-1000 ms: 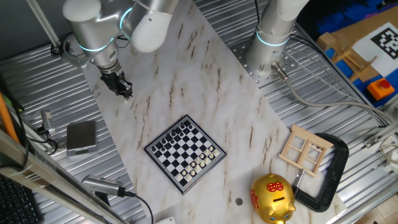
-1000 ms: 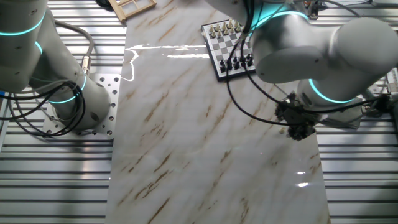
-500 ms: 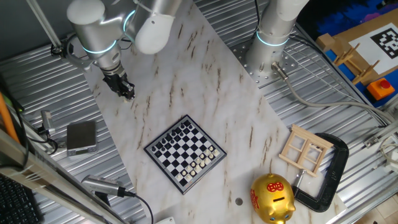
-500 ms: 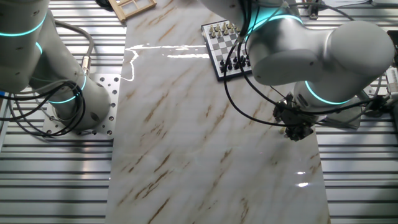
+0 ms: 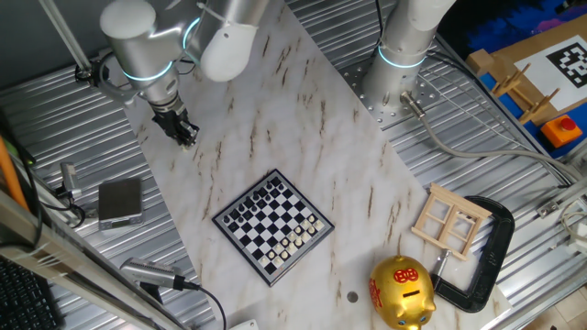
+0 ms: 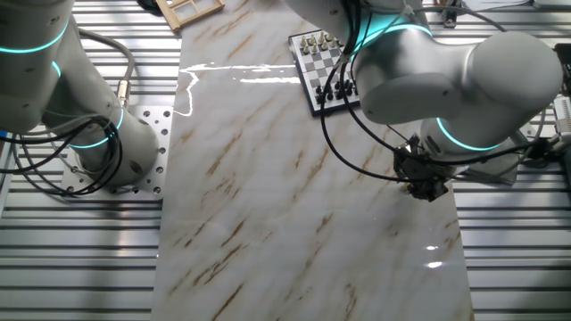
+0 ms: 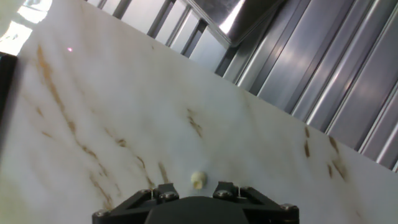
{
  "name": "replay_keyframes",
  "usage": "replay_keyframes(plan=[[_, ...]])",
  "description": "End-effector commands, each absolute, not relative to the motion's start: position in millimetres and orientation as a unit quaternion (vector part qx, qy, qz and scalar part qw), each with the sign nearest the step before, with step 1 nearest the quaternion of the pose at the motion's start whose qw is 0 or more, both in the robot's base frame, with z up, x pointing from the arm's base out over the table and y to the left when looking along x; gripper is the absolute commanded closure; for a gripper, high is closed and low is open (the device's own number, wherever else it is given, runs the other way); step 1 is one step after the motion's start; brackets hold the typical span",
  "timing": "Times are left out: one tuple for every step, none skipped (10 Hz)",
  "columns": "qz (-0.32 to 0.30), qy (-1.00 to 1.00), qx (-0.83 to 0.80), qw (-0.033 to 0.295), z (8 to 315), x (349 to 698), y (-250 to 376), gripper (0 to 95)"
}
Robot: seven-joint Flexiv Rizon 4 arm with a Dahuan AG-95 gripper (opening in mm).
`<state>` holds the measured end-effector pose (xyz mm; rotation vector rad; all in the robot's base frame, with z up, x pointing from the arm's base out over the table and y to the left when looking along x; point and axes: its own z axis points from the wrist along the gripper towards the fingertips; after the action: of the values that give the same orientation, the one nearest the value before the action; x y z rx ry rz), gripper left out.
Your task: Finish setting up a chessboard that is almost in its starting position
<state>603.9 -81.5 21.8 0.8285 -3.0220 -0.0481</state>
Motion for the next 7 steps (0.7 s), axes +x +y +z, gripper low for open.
replay_keyframes(plan=[[-0.015,-0.965,0.263,0.003,20.7,604.7,-79.8,76.0],[-0.015,-0.965,0.263,0.003,20.4,605.0,-79.2,76.0],[-0.015,-0.964,0.264,0.003,20.2,605.0,-79.1,76.0],[-0.015,-0.964,0.265,0.003,20.2,605.0,-79.1,95.0],[-0.015,-0.964,0.265,0.003,20.2,605.0,-79.1,95.0],[-0.015,-0.964,0.265,0.002,20.2,605.0,-79.1,95.0],[-0.015,-0.964,0.265,0.002,20.2,605.0,-79.1,95.0]])
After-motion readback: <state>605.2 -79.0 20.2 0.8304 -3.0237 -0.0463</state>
